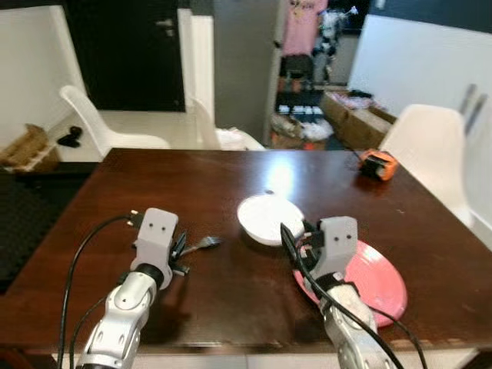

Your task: Setting the table

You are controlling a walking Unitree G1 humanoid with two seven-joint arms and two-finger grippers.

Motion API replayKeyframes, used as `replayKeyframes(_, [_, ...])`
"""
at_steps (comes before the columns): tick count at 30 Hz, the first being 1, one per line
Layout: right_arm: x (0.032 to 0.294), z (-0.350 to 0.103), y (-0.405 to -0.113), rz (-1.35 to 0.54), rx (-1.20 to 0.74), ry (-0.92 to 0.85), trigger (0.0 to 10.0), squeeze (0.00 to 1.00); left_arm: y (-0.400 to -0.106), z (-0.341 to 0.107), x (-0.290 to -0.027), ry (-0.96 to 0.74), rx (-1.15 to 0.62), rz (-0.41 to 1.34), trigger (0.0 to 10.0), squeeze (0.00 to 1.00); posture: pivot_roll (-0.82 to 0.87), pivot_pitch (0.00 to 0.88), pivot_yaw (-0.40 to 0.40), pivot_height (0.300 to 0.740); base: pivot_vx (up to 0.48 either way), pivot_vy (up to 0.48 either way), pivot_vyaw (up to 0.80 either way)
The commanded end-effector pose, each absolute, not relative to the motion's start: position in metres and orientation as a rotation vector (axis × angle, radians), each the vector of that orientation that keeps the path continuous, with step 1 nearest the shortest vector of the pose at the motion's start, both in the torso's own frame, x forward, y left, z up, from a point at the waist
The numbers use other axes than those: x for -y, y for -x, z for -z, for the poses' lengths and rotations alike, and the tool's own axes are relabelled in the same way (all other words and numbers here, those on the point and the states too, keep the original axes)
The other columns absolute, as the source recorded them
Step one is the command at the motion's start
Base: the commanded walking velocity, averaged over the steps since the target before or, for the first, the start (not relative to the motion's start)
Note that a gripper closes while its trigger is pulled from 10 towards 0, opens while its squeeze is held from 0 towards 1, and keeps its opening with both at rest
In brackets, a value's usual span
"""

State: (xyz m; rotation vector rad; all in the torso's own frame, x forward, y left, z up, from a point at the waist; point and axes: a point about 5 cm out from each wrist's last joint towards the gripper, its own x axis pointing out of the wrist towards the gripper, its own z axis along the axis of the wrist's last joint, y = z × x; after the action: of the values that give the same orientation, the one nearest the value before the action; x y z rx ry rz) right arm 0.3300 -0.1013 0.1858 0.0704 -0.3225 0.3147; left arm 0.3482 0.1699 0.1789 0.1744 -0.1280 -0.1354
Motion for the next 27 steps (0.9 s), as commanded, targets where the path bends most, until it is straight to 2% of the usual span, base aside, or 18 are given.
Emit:
replayKeyframes(1, [0.105, -0.181, -0.33, -0.308, 0.307, -0.065, 10.0, 0.0, -0.347, -0.174, -0.167, -0.181, 0.114, 0.141, 10.0, 0.0, 0.02, 0.078, 0.06, 0.74, 0.48, 0.0, 0.0])
replayKeyframes(5, [0.106, -0.181, -0.33, -0.309, 0.307, -0.063, 10.0, 0.0, -0.348, -0.173, -0.168, -0.174, 0.104, 0.127, 10.0, 0.0, 0.02, 0.076, 0.059, 0.74, 0.351, 0.0, 0.0])
replayKeyframes(13, [0.105, -0.182, -0.33, -0.31, 0.308, -0.061, 10.0, 0.0, -0.345, -0.171, -0.166, -0.177, 0.094, 0.177, 10.0, 0.0, 0.02, 0.076, 0.06, 0.74, 0.0, 0.0, 0.0])
replayKeyframes(17, [0.104, -0.182, -0.329, -0.318, 0.305, -0.063, 10.0, 0.0, -0.344, -0.169, -0.17, -0.226, 0.057, 0.262, 10.0, 0.0, 0.02, 0.077, 0.062, 0.74, 0.0, 0.0, 0.0])
replayKeyframes(18, [0.103, -0.181, -0.328, -0.325, 0.301, -0.061, 10.0, 0.0, -0.343, -0.169, -0.174, -0.295, 0.035, 0.298, 10.0, 0.0, 0.02, 0.078, 0.063, 0.74, 0.0, 0.0, 0.0])
replayKeyframes(24, [0.103, -0.18, -0.327, -0.328, 0.298, -0.063, 10.0, 0.0, -0.341, -0.167, -0.178, -0.322, -0.009, 0.407, 10.0, 0.0, 0.02, 0.082, 0.069, 0.74, 0.0, 0.0, 0.0])
replayKeyframes(25, [0.103, -0.18, -0.327, -0.329, 0.299, -0.066, 10.0, 0.0, -0.34, -0.167, -0.183, -0.396, -0.011, 0.451, 10.0, 0.0, 0.02, 0.084, 0.071, 0.74, 0.0, 0.0, 0.0])
replayKeyframes(27, [0.103, -0.18, -0.326, -0.33, 0.298, -0.067, 10.0, 0.0, -0.34, -0.165, -0.184, -0.419, -0.026, 0.475, 10.0, 0.0, 0.02, 0.085, 0.072, 0.74, 0.0, 0.0, 0.0])
